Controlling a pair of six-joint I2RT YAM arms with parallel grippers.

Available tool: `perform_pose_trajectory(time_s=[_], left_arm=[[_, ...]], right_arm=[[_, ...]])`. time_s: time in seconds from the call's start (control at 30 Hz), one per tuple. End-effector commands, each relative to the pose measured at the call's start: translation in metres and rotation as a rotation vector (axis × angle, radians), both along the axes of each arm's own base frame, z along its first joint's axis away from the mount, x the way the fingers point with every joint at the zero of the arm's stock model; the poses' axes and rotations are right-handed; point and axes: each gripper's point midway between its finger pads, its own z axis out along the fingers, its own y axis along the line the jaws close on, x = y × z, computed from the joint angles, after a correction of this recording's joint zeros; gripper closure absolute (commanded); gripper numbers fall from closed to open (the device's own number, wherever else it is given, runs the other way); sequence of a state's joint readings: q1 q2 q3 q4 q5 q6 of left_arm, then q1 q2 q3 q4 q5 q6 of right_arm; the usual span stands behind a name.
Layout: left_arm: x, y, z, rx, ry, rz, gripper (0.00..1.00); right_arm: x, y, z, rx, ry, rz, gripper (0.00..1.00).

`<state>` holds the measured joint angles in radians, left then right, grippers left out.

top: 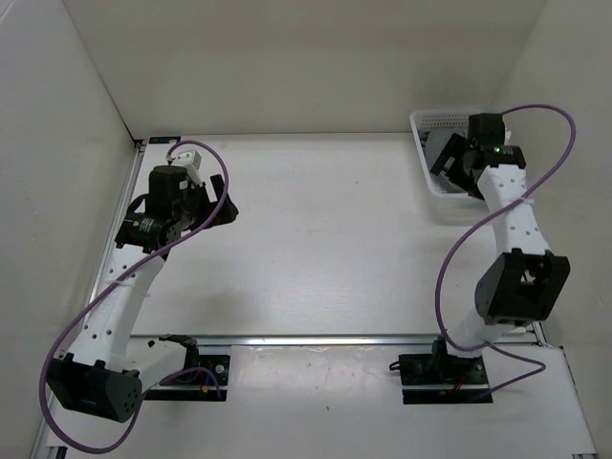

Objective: Fold and stack the shorts
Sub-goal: Grab the shorts from the pile

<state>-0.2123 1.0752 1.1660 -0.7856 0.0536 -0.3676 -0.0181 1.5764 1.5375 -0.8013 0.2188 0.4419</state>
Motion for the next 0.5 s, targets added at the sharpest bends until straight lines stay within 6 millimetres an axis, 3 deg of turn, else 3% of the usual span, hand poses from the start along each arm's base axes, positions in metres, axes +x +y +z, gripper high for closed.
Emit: perform_pose_trajectory(time_s=[0.0,0.23,0.27,0.3,0.33,0.37,0.4,0.43,0.47], left_arm=[[0.003,-0.006,-0.004,-0.017,0.028,-0.017,0.01],[0.011,-0.003,-0.002,0.017,0.023,-0.020,0.01],[0.013,-0.003,-0.006,0.019,0.034,-0.021,0.01],[0.015,-0.004,-0.009,0.023,0.053,-0.021,0.01],[0.018,-0.004,-0.007,0.030,0.048,-0.026,0.01],[0.022,-0.005,-0.011,0.033,0.063,-0.027,0.01],[0.025,-0.006,-0.011,0.034,0.068,-0.027,0.01],[0.026,-0.006,-0.015,0.036,0.080,-0.027,0.01],[0.029,-0.006,-0.019,0.040,0.099,-0.027,0.01]], right_arm=[[0.037,-0.015,0.008,-0.023,-0.024,-0.059,0.00],[0.115,-0.054,-0.006,-0.054,-0.033,-0.160,0.00],[0.134,-0.061,-0.012,-0.055,-0.034,-0.171,0.00],[0.140,-0.069,-0.017,-0.055,-0.025,-0.183,0.00],[0.153,-0.070,-0.043,-0.054,0.009,-0.182,0.00],[0.165,-0.078,-0.030,-0.061,-0.036,-0.187,0.00],[0.172,-0.086,-0.035,-0.071,-0.040,-0.204,0.00],[0.180,-0.087,-0.060,-0.070,-0.007,-0.203,0.00],[0.188,-0.097,-0.054,-0.080,-0.039,-0.222,0.00]])
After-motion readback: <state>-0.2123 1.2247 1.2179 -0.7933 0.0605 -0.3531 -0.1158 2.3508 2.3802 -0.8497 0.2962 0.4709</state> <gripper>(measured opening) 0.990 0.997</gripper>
